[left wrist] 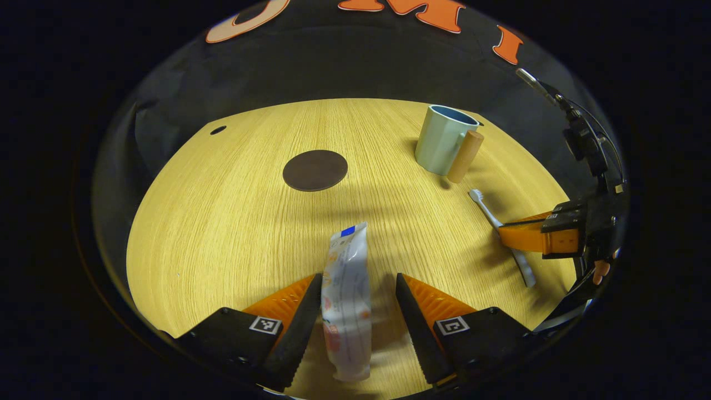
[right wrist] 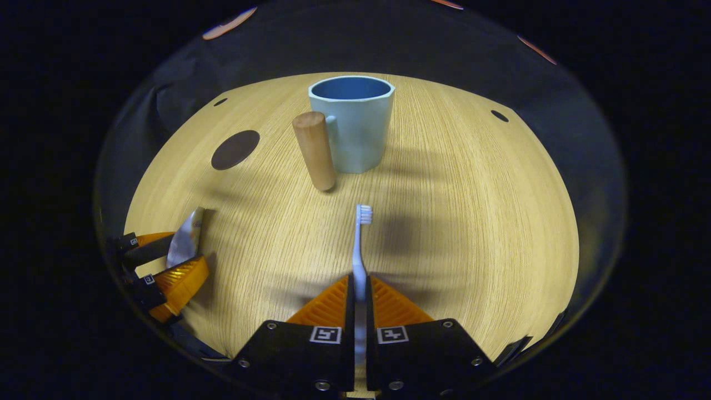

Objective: Put the toothbrush and toothpaste on the desktop into the cup, then pick up the cup and place it on the coaster on the desktop.

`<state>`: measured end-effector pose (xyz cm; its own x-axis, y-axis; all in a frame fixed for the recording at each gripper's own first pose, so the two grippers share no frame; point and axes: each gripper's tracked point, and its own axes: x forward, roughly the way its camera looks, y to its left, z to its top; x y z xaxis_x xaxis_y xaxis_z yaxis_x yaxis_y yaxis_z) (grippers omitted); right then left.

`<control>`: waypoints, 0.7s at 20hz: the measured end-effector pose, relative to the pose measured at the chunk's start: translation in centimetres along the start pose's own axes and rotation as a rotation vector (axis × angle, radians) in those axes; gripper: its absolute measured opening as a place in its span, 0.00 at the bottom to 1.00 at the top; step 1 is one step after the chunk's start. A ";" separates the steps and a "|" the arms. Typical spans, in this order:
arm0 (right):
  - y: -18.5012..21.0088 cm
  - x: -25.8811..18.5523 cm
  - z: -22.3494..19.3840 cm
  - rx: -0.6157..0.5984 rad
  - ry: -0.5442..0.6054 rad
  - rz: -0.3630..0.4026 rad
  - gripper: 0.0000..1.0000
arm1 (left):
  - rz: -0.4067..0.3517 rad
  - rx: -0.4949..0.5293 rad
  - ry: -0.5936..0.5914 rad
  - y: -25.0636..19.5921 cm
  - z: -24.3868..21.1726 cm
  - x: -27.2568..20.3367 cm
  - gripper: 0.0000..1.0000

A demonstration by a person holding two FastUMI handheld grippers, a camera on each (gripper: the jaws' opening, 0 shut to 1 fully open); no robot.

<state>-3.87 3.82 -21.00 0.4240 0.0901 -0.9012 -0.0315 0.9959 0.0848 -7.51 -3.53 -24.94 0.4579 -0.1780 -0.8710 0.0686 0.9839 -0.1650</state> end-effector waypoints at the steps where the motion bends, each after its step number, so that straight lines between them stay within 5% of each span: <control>1: 0.0 0.3 0.1 -0.002 -0.010 0.003 0.07 | 0.000 -0.001 0.000 -0.1 -0.1 0.0 0.86; 13: 0.2 -3.8 3.5 0.030 -0.196 0.076 0.05 | 0.014 0.001 0.008 0.2 -1.5 -0.3 0.86; 14: 0.2 -4.9 4.0 0.030 -0.222 0.086 0.05 | 0.034 0.001 0.020 0.7 -1.6 -0.6 0.74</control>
<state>-2.30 3.55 -14.89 0.6094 0.1671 -0.7751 -0.0501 0.9837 0.1727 -9.12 -2.80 -25.30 0.4421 -0.1446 -0.8852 0.0544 0.9894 -0.1344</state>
